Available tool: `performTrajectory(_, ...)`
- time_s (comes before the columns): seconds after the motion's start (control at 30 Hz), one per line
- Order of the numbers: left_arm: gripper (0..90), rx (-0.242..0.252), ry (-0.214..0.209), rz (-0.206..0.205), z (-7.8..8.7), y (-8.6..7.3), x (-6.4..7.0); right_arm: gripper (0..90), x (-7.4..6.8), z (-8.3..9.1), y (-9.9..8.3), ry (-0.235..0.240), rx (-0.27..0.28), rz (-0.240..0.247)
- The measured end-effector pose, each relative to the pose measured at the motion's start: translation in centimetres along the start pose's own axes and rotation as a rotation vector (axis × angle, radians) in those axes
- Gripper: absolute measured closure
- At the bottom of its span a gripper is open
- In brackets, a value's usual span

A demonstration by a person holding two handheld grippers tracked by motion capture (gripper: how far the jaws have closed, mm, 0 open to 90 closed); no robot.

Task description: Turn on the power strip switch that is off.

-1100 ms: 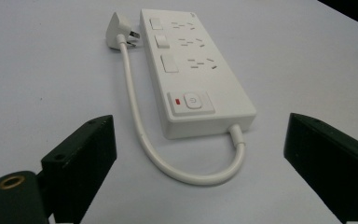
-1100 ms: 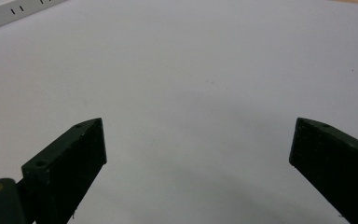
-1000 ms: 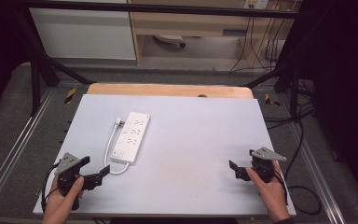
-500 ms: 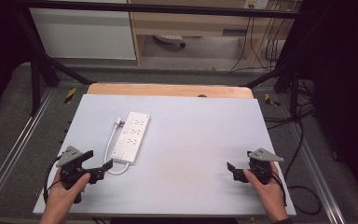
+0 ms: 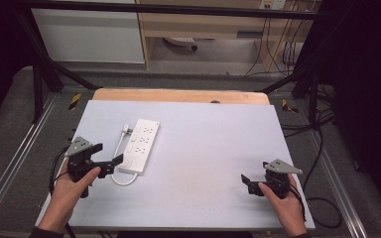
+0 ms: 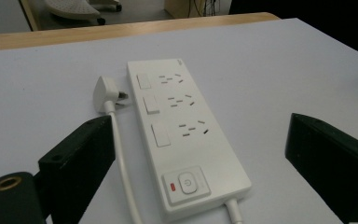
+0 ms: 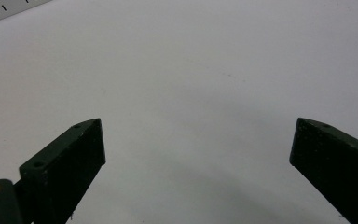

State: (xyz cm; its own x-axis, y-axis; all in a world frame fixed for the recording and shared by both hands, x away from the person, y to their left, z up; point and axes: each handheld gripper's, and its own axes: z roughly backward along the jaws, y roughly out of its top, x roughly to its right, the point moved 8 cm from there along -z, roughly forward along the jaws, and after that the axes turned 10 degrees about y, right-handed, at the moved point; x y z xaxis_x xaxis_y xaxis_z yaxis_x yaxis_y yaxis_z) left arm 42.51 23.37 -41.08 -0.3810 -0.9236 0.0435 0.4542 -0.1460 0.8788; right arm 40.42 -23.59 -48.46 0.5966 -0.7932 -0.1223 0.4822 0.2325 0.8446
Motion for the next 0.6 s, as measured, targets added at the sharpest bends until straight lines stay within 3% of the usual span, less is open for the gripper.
performTrajectory(0.27, 8.5, -0.004, -0.021, -0.017, -1.5, 1.7, 0.5, 3.7, -0.2, -0.4, 0.0, 0.004, -0.009, -0.008)
performTrajectory(0.6, 8.9, -0.003, -0.012, 0.001, -3.1, 3.1, 0.2, 3.8, -0.2, -0.4, 0.0, 0.0, -0.009, -0.005)
